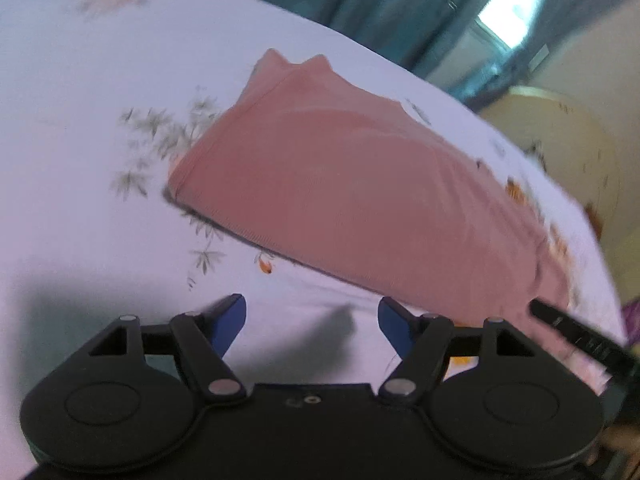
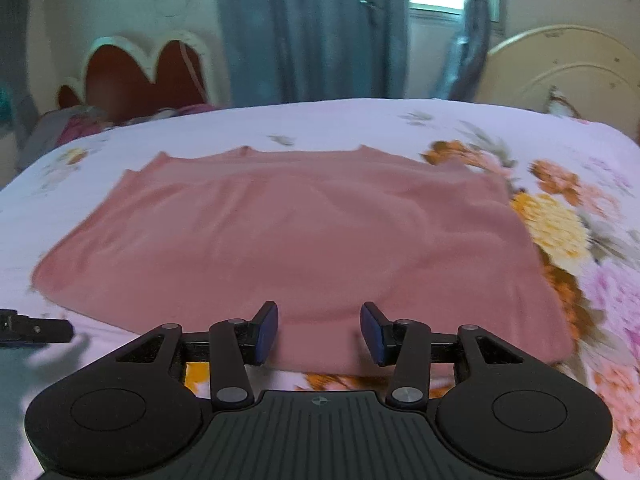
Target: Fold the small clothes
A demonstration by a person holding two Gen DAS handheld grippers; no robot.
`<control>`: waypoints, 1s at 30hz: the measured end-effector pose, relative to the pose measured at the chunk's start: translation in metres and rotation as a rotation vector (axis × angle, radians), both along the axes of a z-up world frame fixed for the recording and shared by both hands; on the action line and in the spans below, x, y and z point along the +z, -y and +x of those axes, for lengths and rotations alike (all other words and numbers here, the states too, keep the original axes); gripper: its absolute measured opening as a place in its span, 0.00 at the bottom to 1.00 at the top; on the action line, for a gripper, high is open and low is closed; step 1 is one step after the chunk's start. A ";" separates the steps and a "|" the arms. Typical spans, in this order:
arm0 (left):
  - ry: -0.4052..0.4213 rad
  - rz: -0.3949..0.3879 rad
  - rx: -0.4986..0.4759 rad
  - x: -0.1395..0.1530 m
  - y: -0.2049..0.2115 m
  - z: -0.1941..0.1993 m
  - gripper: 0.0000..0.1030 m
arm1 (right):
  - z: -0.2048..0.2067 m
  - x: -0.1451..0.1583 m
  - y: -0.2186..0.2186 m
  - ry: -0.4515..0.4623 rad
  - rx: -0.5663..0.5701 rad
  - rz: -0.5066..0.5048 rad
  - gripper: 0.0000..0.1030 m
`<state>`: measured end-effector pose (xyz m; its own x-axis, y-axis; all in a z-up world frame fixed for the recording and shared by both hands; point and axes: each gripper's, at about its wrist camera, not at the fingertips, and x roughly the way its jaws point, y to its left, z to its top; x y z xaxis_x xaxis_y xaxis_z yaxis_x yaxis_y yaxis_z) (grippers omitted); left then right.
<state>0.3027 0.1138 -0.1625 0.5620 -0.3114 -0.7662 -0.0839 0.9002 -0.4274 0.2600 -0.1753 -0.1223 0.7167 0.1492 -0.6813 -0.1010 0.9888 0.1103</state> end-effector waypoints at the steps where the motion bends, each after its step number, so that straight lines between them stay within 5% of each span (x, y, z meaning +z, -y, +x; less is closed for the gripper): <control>1: 0.002 -0.026 0.020 -0.002 -0.001 0.004 0.71 | 0.006 -0.002 0.000 -0.002 0.013 0.007 0.44; 6: 0.039 -0.106 0.114 -0.012 0.000 0.032 0.77 | 0.039 -0.008 -0.002 -0.005 0.069 0.038 0.44; 11: 0.096 -0.188 0.221 -0.022 -0.001 0.060 0.72 | 0.072 -0.013 -0.010 0.018 0.107 0.021 0.44; 18: 0.115 -0.257 0.369 -0.037 -0.014 0.083 0.23 | 0.107 -0.039 -0.029 -0.005 0.159 -0.074 0.44; 25: 0.148 -0.216 0.391 -0.030 -0.007 0.078 0.12 | 0.103 -0.047 -0.033 0.034 0.171 -0.120 0.44; 30: 0.246 -0.105 0.288 0.005 0.015 0.082 0.11 | 0.106 -0.045 -0.029 0.020 0.158 -0.087 0.44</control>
<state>0.3848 0.0989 -0.1570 0.8007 -0.1834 -0.5704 -0.2106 0.8051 -0.5545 0.3655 -0.1460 -0.1672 0.7022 0.2022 -0.6827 -0.2574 0.9661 0.0213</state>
